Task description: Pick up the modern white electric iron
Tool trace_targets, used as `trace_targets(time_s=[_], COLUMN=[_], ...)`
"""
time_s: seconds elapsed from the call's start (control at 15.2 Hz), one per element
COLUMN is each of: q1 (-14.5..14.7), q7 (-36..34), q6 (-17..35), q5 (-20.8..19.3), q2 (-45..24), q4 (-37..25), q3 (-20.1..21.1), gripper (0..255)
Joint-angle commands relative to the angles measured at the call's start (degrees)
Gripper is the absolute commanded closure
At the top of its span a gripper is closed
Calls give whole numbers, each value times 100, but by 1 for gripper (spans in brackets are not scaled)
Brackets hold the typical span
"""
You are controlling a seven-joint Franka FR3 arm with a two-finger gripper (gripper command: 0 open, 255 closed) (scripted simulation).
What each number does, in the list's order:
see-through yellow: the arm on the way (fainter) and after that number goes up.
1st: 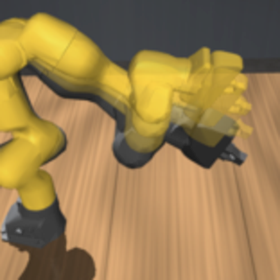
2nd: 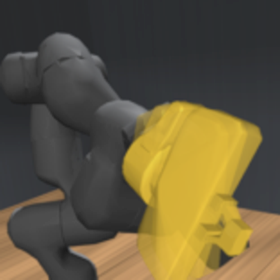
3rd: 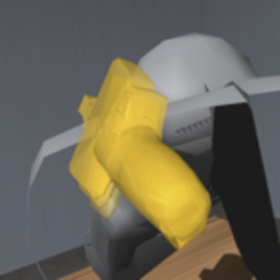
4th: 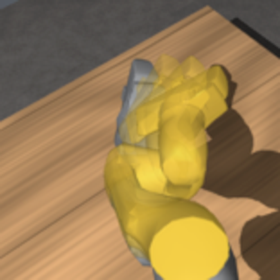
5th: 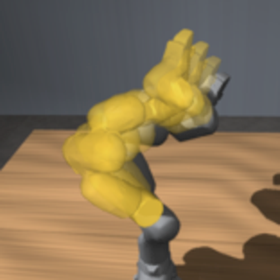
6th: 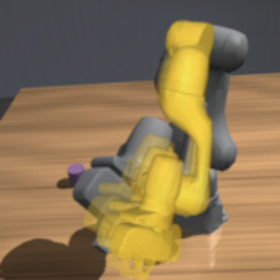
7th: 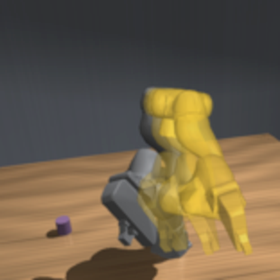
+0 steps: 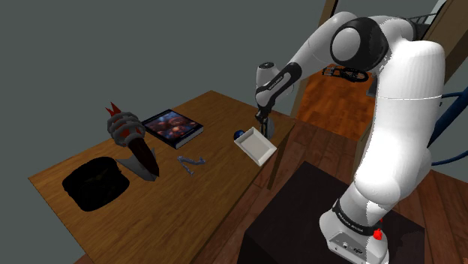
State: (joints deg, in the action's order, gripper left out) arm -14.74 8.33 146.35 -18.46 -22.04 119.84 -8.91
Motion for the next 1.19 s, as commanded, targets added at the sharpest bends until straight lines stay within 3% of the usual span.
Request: trace_targets(time_s=[0.0, 0.33, 1.12], q1=[0, -3, -4], q7=[-1, 2, 241], q6=[-1, 7, -743], q5=[0, -2, 125], q2=[-3, -5, 659], q4=[5, 9, -93], q3=[0, -2, 47], gripper=[255, 255, 255])
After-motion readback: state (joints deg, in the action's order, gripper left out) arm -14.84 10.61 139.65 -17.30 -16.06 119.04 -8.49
